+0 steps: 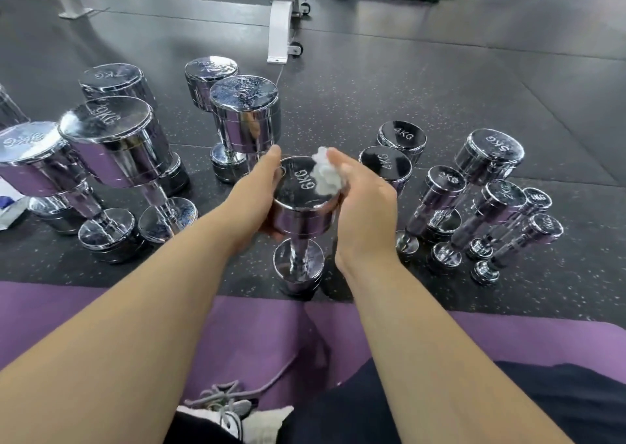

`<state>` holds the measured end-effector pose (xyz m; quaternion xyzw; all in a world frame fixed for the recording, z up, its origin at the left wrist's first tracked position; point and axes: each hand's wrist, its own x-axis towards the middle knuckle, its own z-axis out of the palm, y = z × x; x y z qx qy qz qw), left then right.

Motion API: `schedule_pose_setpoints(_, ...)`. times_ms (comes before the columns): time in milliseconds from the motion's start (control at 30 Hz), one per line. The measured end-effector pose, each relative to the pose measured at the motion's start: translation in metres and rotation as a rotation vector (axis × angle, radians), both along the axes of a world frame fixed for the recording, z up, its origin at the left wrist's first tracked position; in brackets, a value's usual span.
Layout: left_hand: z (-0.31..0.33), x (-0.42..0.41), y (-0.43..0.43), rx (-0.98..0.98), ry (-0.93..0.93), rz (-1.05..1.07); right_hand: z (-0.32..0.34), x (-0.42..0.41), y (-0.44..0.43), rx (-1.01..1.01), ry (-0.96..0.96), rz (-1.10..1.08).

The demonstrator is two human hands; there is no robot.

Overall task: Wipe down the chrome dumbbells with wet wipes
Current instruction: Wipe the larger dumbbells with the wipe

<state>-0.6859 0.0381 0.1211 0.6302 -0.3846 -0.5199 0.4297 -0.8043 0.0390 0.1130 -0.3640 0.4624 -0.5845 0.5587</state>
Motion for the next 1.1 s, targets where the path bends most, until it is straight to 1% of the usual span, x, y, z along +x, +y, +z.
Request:
schedule_pose_setpoints(67, -0.002, 0.001, -0.001, -0.018, 0.018, -0.005, 0.005, 0.002, -0.005, -0.043, 0.134, 0.010)
schedule_pose_setpoints(133, -0.003, 0.000, 0.001, -0.044, -0.009, 0.028, 0.001, -0.003, -0.005, 0.038, 0.193, -0.003)
schedule_pose_setpoints(200, -0.004, 0.000, 0.002, -0.062, -0.031, 0.037, -0.003, -0.007, -0.003, 0.079, 0.148, -0.009)
schedule_pose_setpoints(267, -0.011, 0.006, 0.001, -0.046, -0.054, 0.001, -0.002, -0.008, 0.000, 0.053, 0.088, 0.012)
schedule_pose_setpoints(367, -0.009, 0.010, 0.002, -0.044, -0.107, -0.064, 0.009, -0.008, -0.004, -0.018, 0.182, 0.021)
schedule_pose_setpoints(467, -0.009, 0.010, 0.006, -0.051, -0.137, -0.071, 0.002, -0.012, -0.014, 0.089, 0.178, -0.005)
schedule_pose_setpoints(533, -0.010, 0.009, 0.006, -0.042, -0.118, -0.070, -0.007, -0.014, -0.014, 0.181, 0.126, -0.009)
schedule_pose_setpoints(600, -0.010, 0.009, 0.007, -0.020, -0.080, -0.065, -0.011, -0.017, -0.012, 0.241, 0.134, 0.015)
schedule_pose_setpoints(667, -0.011, 0.010, 0.008, -0.004, -0.054, -0.074, -0.007, -0.018, -0.019, 0.218, 0.130, 0.028)
schedule_pose_setpoints(767, -0.012, 0.009, 0.009, -0.023, -0.048, -0.081, 0.010, -0.017, -0.030, 0.089, 0.133, 0.065)
schedule_pose_setpoints(800, -0.014, 0.010, 0.008, -0.023, -0.050, -0.077, 0.008, -0.016, -0.031, 0.101, 0.168, 0.088)
schedule_pose_setpoints(867, -0.015, 0.009, 0.008, -0.020, -0.035, -0.074, -0.007, -0.015, -0.026, 0.211, 0.238, 0.106)
schedule_pose_setpoints(933, -0.015, 0.009, 0.006, -0.035, -0.006, -0.079, -0.016, -0.013, -0.018, 0.283, 0.206, 0.155)
schedule_pose_setpoints(1033, -0.015, 0.009, 0.005, -0.033, 0.025, -0.086, -0.002, -0.012, -0.023, 0.219, 0.136, 0.156)
schedule_pose_setpoints(1100, -0.019, 0.010, 0.004, -0.033, 0.036, -0.079, 0.000, -0.010, -0.028, 0.188, 0.143, 0.156)
